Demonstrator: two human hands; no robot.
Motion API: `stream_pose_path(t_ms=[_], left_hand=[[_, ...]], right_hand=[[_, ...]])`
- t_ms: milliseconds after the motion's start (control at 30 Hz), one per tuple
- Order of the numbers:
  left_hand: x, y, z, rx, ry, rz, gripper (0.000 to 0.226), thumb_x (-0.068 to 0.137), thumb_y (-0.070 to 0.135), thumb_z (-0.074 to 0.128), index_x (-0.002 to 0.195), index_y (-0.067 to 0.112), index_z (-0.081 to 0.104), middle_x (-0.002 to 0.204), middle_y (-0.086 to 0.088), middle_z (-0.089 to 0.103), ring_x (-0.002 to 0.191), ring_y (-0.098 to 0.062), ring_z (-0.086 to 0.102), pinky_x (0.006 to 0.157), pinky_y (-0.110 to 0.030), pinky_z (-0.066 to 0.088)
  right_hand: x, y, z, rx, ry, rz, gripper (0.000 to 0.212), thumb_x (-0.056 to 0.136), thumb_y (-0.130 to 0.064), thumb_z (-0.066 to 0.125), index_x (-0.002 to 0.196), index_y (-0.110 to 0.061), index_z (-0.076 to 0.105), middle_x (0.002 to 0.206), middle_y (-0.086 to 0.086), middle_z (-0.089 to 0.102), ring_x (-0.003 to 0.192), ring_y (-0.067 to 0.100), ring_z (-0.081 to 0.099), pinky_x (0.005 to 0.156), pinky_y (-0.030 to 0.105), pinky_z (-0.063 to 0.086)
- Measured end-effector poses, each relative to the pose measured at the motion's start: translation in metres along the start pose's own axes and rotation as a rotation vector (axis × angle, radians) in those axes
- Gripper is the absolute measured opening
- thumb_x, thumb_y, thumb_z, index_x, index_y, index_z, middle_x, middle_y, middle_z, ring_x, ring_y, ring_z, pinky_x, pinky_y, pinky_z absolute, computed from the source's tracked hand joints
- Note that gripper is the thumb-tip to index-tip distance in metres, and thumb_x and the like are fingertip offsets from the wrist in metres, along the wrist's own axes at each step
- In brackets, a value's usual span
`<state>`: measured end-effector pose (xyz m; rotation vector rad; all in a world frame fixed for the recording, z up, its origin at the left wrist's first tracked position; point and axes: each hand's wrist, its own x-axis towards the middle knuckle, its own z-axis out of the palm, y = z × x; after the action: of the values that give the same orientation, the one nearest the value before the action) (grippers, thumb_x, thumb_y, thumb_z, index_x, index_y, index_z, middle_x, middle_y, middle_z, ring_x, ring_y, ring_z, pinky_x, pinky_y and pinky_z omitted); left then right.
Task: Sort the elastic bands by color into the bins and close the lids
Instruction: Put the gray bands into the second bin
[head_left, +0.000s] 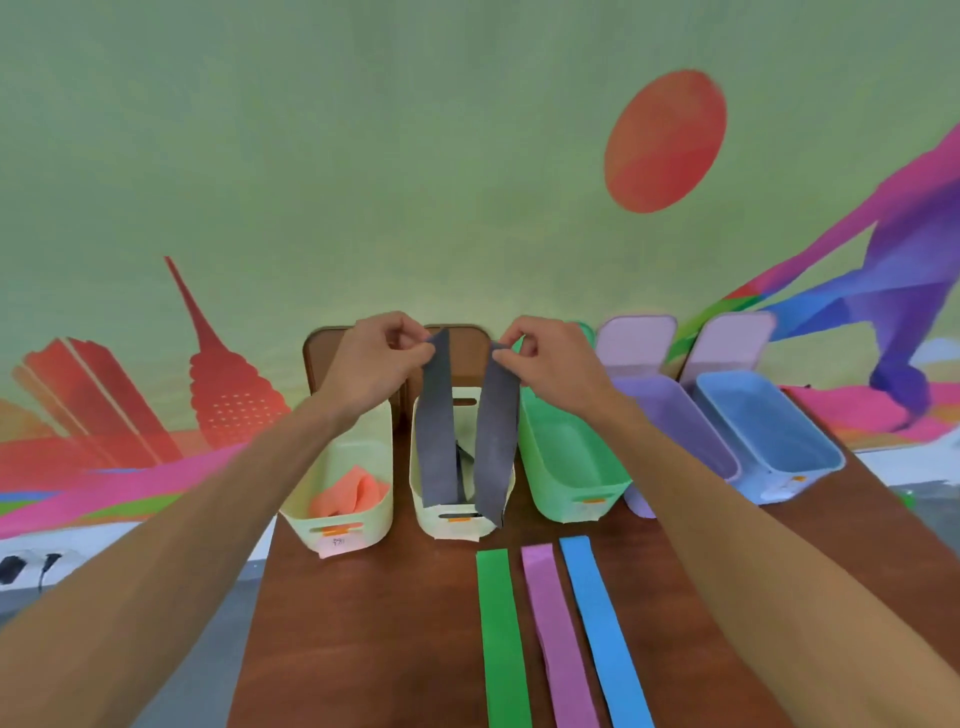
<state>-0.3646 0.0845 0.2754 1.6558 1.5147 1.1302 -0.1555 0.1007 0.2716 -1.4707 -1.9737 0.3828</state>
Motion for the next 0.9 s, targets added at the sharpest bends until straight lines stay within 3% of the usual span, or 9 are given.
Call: stream_pose_path(t_ms=[233,400,500,567,633,767,900], left_hand=[[0.02,-0.001,0.014,-0.003,0.05,-0.01,0.003,0.084,0.017,0.066,0.084,0.015,0.067,0.065,0.004,0.056,0.058,-0.007,0.049,0.058,-0.021,0.041],[0.013,-0.054,0.048,0.11,-0.059,-0.136,0.011,0.084,0.02,0.069,0.09,0.011,0.069,0.07,0.0,0.058,0.063,-0.01,0.052,0.064,-0.027,0.045],[0.005,-0.079,0.064,0.067,-0.056,-0.281,0.017,0.086,0.02,0.067,0.099,0.009,0.067,0.076,-0.003,0.06,0.063,-0.015,0.055,0.068,-0.034,0.052],[0.0,-0.092,0.072,0.061,-0.092,-0.385,0.022,0.088,0.018,0.063,0.108,0.01,0.063,0.083,-0.004,0.062,0.067,-0.016,0.059,0.062,-0.024,0.048],[-0.005,-0.101,0.077,0.017,-0.143,-0.483,0.03,0.088,0.013,0.058,0.118,0.01,0.055,0.085,-0.005,0.06,0.072,-0.019,0.06,0.061,-0.023,0.043],[-0.023,-0.102,0.082,-0.014,-0.219,-0.511,0.031,0.088,0.008,0.053,0.119,0.012,0.053,0.091,-0.008,0.06,0.077,-0.018,0.06,0.065,-0.024,0.047],[-0.05,-0.105,0.078,0.0,-0.281,-0.436,0.02,0.091,0.011,0.052,0.107,0.016,0.061,0.092,-0.007,0.063,0.073,-0.012,0.061,0.063,-0.022,0.044]], right_hand=[[0.023,0.01,0.013,0.109,0.08,0.042,0.005,0.087,-0.03,0.063,0.082,-0.027,0.062,0.054,-0.008,0.057,0.062,0.012,0.062,0.064,0.03,0.049],[0.013,0.031,0.05,0.136,-0.193,0.098,0.016,0.094,-0.022,0.054,0.107,-0.018,0.061,0.073,-0.004,0.063,0.075,0.01,0.063,0.06,0.011,0.038],[0.007,0.046,0.069,0.109,-0.285,0.156,0.024,0.095,-0.021,0.052,0.116,-0.014,0.06,0.082,0.003,0.071,0.09,0.018,0.064,0.072,0.025,0.042],[0.003,0.056,0.077,0.098,-0.345,0.209,0.029,0.095,-0.022,0.051,0.121,-0.013,0.057,0.093,0.007,0.073,0.098,0.022,0.063,0.082,0.03,0.044],[-0.003,0.063,0.082,0.096,-0.411,0.266,0.034,0.094,-0.022,0.05,0.127,-0.013,0.053,0.105,0.008,0.069,0.102,0.024,0.06,0.089,0.032,0.044],[-0.021,0.073,0.083,0.045,-0.46,0.293,0.032,0.092,-0.017,0.049,0.122,-0.011,0.057,0.095,0.005,0.062,0.088,0.022,0.056,0.087,0.036,0.045],[-0.06,0.081,0.08,0.029,-0.515,0.296,0.024,0.094,-0.017,0.048,0.108,-0.007,0.066,0.109,0.005,0.065,0.076,0.013,0.056,0.082,0.03,0.047]])
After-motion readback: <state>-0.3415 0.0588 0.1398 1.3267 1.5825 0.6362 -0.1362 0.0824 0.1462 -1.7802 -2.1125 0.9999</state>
